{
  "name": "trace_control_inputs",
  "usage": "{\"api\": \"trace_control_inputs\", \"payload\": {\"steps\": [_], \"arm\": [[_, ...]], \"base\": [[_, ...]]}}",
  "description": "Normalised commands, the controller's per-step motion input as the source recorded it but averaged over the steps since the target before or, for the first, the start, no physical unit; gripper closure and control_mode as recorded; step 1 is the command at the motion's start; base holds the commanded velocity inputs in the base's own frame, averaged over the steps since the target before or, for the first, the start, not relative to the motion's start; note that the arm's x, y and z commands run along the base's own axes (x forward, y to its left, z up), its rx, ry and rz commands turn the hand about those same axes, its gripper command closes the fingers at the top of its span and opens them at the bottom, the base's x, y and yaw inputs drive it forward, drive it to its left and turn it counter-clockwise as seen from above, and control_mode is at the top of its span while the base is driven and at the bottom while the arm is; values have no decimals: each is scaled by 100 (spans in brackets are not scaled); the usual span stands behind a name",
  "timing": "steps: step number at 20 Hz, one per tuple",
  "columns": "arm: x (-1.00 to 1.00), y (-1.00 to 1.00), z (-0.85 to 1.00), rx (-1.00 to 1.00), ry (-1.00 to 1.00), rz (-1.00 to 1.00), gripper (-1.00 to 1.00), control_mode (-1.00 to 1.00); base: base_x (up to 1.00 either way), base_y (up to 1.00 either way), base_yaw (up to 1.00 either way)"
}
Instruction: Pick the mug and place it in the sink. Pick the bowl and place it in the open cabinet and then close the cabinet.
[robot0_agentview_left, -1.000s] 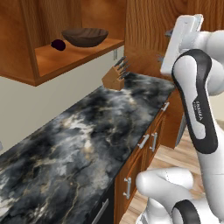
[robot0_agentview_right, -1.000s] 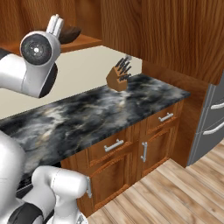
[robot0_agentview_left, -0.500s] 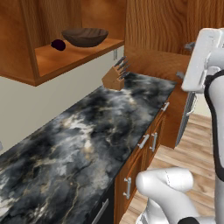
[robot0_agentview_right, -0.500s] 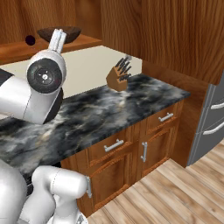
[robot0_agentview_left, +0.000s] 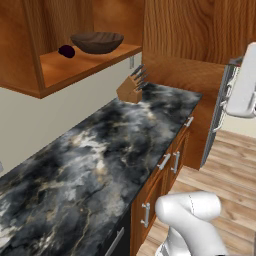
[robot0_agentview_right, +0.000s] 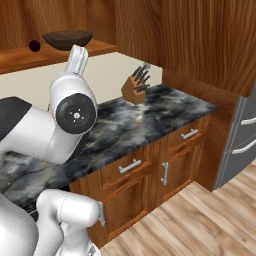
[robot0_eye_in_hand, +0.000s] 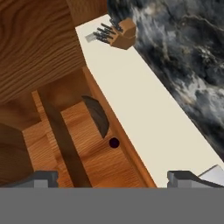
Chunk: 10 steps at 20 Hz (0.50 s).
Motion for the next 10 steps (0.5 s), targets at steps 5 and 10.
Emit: {"api": "trace_control_inputs", "payload": {"steps": [5, 10], "arm": [[-4, -34, 0, 1, 0, 3, -100, -100], [-13, -37, 0, 0, -1, 6, -100, -100]], "base": [[0, 0, 0], [0, 0, 0]]}}
